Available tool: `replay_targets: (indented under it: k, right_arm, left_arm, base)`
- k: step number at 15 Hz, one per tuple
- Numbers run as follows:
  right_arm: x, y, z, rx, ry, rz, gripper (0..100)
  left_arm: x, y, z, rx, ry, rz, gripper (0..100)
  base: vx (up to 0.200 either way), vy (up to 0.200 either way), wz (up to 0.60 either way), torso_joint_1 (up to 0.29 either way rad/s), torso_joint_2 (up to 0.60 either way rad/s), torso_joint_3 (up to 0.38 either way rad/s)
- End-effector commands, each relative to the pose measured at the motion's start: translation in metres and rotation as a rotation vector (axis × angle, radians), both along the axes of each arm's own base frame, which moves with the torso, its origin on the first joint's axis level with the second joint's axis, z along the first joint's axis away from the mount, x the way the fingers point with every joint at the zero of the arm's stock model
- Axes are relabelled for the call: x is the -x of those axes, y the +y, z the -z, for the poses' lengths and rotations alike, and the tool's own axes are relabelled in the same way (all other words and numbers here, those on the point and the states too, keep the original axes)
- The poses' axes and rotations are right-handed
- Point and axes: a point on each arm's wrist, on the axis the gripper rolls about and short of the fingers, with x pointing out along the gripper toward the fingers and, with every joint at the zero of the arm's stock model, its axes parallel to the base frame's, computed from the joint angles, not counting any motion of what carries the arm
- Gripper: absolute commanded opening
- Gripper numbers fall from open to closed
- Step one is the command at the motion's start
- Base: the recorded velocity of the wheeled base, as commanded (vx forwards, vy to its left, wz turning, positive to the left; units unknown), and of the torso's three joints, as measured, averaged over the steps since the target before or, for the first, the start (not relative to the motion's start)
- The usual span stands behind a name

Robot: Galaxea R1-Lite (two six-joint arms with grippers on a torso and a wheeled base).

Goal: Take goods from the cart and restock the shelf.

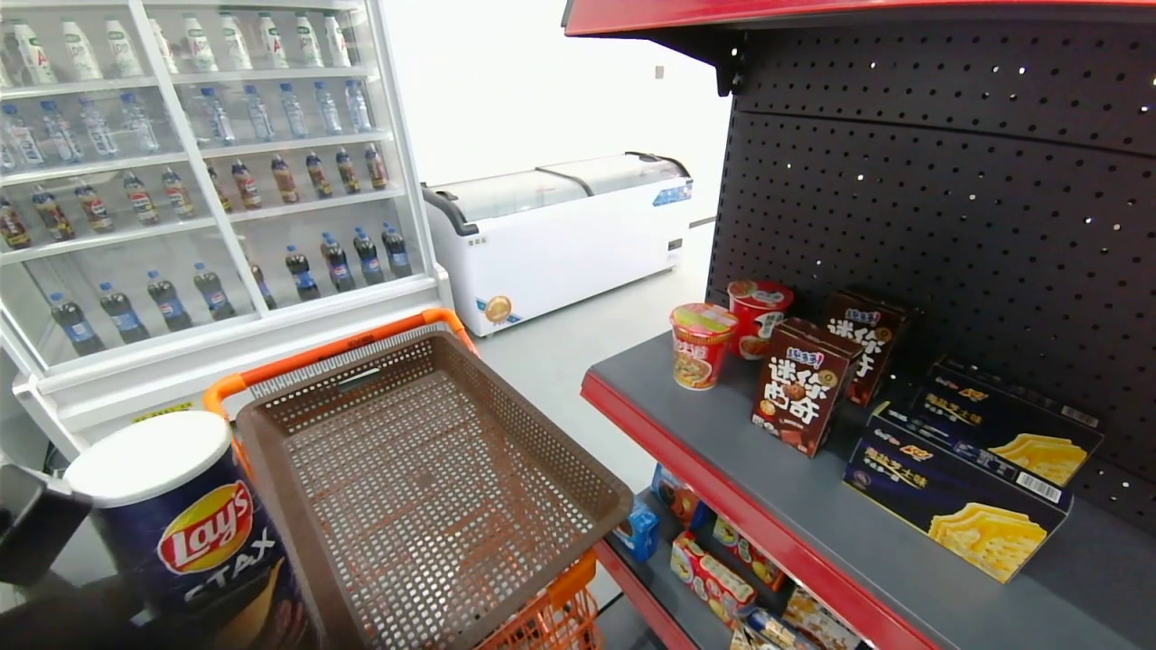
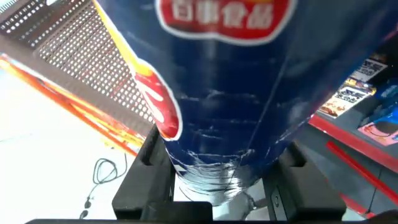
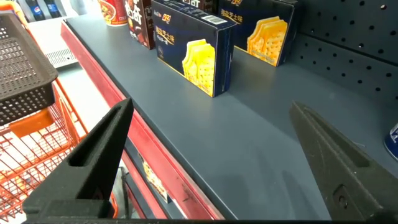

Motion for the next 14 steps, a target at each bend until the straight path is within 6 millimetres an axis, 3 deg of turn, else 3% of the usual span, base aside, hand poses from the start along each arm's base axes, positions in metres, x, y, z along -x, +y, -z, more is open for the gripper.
replay_targets:
  k: [1, 3, 10, 14]
  right_arm:
    - [0.000, 0.000, 0.000, 0.000, 0.000, -0.001, 100]
    - [0.000, 0.000, 0.000, 0.000, 0.000, -0.001, 100]
    - [0.000, 0.000, 0.000, 0.002, 0.000, -0.002, 100]
    - [0.000, 0.000, 0.000, 0.002, 0.000, -0.005, 100]
  left_arm:
    - [0.017, 0.003, 0.000, 0.003, -0.067, -0.017, 0]
    - [0.022, 0.003, 0.006, -0.001, -0.060, -0.022, 0]
    - [0.072, 0.009, 0.042, 0.011, -0.161, -0.005, 0]
    - [0.100, 0.013, 0.050, 0.012, -0.156, 0.004, 0]
  base:
    - [0.000, 0.000, 0.00, 0.000, 0.00, 0.000]
    - [0.000, 0.000, 0.00, 0.000, 0.00, 0.000]
    - [0.000, 0.000, 0.00, 0.000, 0.00, 0.000]
    - [0.000, 0.000, -0.60, 0.000, 0.00, 0.004]
